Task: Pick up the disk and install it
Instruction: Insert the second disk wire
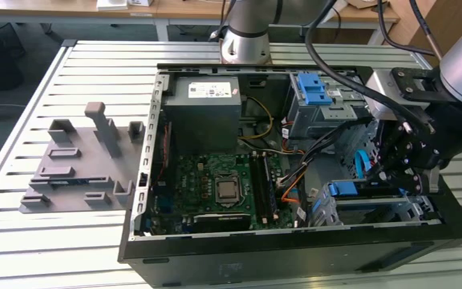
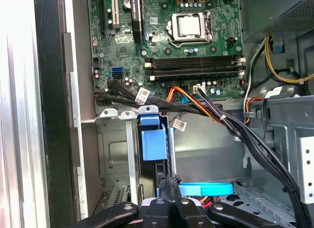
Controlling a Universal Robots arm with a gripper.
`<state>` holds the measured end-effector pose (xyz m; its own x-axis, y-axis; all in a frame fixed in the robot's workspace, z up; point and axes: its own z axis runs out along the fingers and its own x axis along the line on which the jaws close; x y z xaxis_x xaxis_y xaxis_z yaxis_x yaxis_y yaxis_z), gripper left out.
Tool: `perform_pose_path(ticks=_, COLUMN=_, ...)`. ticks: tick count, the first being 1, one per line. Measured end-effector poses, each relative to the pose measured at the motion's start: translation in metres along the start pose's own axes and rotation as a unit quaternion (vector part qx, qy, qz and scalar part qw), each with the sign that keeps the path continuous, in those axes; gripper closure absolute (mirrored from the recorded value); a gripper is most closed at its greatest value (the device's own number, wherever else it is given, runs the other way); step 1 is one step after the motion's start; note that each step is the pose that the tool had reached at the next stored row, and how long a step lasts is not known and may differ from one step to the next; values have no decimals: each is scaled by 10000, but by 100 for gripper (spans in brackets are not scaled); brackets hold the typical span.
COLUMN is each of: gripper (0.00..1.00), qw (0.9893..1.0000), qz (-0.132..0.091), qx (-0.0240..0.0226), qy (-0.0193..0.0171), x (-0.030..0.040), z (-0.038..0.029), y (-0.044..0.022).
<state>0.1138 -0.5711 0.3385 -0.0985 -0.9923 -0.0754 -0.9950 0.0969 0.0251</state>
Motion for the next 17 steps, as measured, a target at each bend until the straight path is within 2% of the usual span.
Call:
perform_pose_path(ticks=16, gripper=89, qw=10000, qz=0, qx=0, qy=0, x=3, z=56, y=-14)
perform_pose_path(ticks=17, gripper=82, qw=10000, qz=0, qx=0, qy=-1, x=3, z=55, y=-13)
